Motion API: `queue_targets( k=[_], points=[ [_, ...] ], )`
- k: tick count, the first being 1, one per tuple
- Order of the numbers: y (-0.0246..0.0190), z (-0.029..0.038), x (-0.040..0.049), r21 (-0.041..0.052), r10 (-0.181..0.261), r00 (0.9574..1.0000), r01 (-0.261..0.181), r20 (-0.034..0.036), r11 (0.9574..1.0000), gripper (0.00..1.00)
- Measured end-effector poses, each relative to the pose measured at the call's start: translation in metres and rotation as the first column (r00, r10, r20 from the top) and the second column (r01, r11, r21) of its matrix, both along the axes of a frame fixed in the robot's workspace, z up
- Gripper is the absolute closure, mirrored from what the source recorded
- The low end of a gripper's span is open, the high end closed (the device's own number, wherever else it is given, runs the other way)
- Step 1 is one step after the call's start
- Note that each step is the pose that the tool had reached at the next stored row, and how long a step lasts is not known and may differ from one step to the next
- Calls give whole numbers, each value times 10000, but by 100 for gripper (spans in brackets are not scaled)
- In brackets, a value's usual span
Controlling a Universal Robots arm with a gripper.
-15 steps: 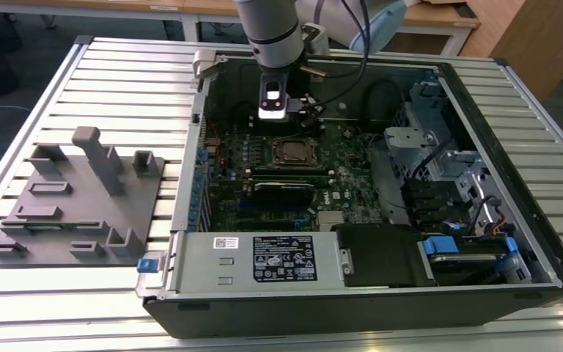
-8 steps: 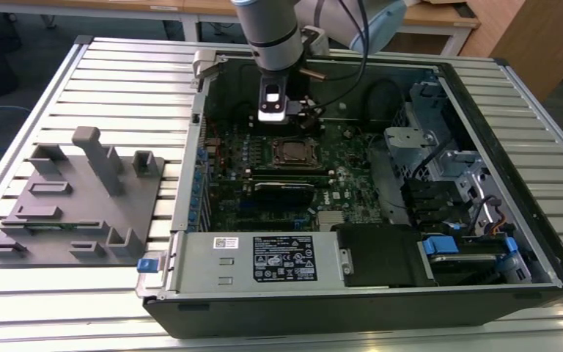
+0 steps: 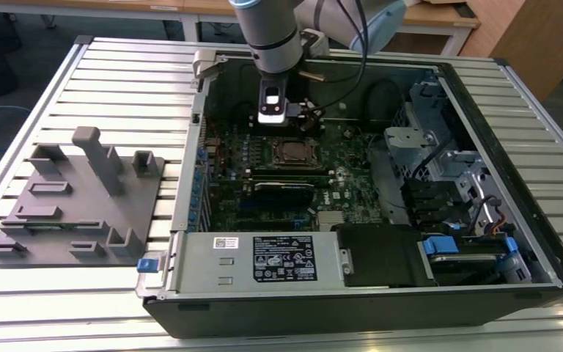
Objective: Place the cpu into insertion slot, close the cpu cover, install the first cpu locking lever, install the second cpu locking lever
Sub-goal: 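Install the first cpu locking lever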
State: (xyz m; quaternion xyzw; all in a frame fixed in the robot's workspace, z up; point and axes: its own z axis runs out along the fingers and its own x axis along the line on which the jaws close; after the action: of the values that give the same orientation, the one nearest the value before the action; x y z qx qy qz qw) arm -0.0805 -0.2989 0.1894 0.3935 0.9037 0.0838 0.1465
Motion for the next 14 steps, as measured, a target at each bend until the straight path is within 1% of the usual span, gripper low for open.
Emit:
queue_targets(
  k=[3, 6, 14],
  points=[
    [3, -16, 2, 17, 1, 10000, -1, 9, 10000, 90],
    [0, -15, 0, 8, -1, 10000, 1, 3, 10000, 90],
    [-19, -15, 1, 54, -1, 10000, 1, 4, 10000, 90]
  ],
)
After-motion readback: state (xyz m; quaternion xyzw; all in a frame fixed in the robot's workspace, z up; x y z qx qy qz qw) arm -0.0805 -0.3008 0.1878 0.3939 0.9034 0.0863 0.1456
